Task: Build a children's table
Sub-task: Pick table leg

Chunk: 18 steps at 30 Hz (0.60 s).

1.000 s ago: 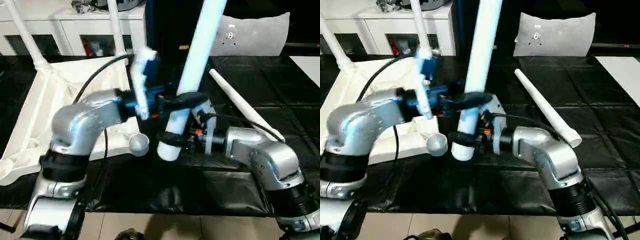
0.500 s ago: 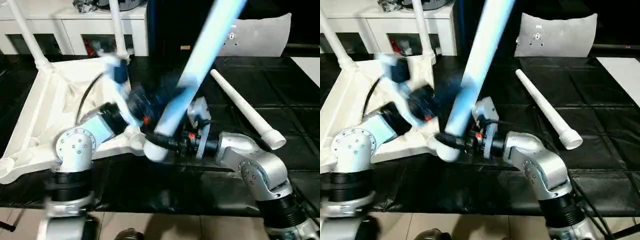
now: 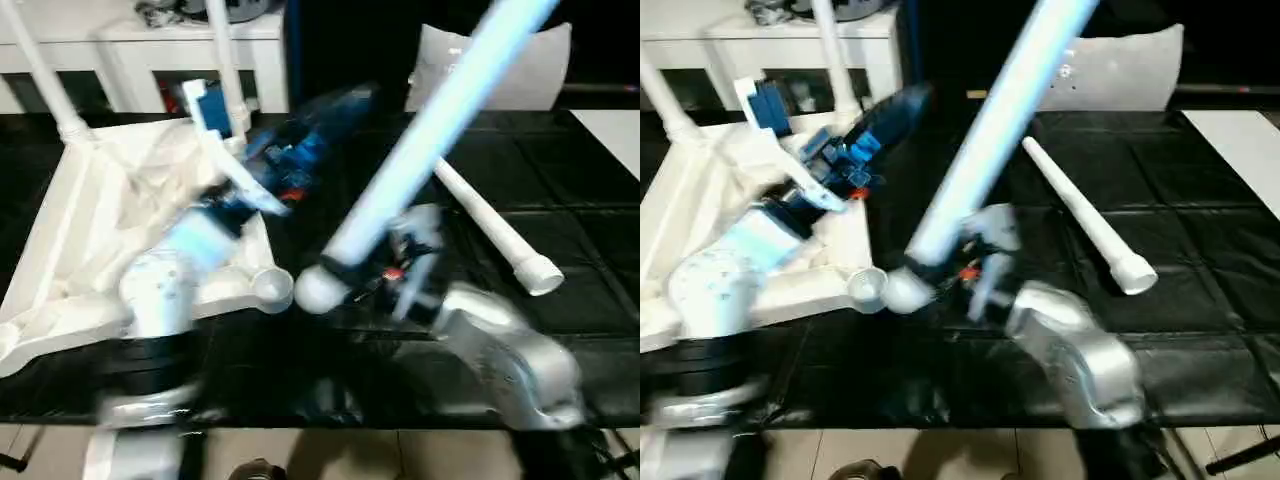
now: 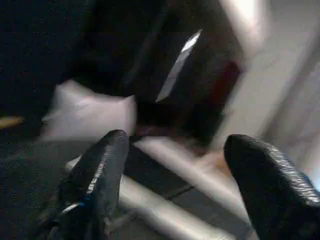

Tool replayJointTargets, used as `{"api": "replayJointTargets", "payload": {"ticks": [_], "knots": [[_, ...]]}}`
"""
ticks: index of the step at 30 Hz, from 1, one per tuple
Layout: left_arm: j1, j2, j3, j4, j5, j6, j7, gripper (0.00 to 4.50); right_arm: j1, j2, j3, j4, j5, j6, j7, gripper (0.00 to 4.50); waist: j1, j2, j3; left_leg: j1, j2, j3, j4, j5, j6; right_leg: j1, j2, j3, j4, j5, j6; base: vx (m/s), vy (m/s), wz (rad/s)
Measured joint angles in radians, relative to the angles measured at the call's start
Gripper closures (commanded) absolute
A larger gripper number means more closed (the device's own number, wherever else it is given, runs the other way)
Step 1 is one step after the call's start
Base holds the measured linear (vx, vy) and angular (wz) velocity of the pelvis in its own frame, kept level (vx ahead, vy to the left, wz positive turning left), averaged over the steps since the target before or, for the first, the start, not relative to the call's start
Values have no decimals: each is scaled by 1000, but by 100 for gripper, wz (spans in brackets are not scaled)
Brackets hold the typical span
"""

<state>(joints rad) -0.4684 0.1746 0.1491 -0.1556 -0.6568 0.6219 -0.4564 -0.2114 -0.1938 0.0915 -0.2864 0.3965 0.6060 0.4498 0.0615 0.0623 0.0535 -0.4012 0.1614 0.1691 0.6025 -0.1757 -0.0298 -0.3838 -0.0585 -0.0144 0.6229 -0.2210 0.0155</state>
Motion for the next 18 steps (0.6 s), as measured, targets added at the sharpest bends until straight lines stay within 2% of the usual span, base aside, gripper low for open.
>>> {"api": "replayJointTargets", "payload": {"ticks": [3, 6, 10, 12, 14, 15, 18], "knots": [[74, 6, -17, -51, 56, 1, 48, 84, 23, 4, -17, -36, -24, 40, -72, 261, 0, 0, 0, -1, 0, 0, -2, 0, 0, -1, 1, -1, -1, 0, 0, 0, 0, 0], [152, -29, -15, -125, 125, -32, 136, 84, 69, 35, -29, -100, -41, 79, -154, 261, -2, 0, 0, 0, 0, 0, -3, 0, 0, -1, 1, -1, -2, 0, 0, 0, 0, 0], [286, -40, -36, -155, 221, -69, 219, 84, 113, 91, -53, -119, -74, 86, -256, 261, -5, 1, 0, 0, -1, 1, -2, 0, 0, 0, -1, 2, -4, 1, 1, 0, 0, 0], [333, -44, -55, -154, 259, -85, 248, 84, 119, 93, -64, -100, -87, 64, -272, 261, 4, 1, -1, -4, -1, 0, 2, 1, 6, 1, -3, 3, -10, 2, 8, 0, 0, 0], [349, -39, -76, -155, 287, -99, 263, 84, 129, 89, -71, -92, -99, 42, -277, 261, 21, 5, -3, -14, -3, -3, 22, -4, 25, 2, -8, 4, -11, 3, 20, -22, 74, 4], [362, -31, -91, -159, 305, -108, 266, 84, 137, 91, -72, -88, -109, 28, -279, 261, 29, 12, -7, -21, -7, -3, 35, -12, 38, 4, -14, 3, -12, 2, 25, -19, 92, 4], [387, -20, -97, -168, 331, -121, 271, 84, 142, 96, -70, -79, -113, 13, -284, 261, 30, 14, -9, -21, -34, 12, 34, -17, 71, 9, -40, 8, -23, 3, 27, -7, 155, 8]]}}
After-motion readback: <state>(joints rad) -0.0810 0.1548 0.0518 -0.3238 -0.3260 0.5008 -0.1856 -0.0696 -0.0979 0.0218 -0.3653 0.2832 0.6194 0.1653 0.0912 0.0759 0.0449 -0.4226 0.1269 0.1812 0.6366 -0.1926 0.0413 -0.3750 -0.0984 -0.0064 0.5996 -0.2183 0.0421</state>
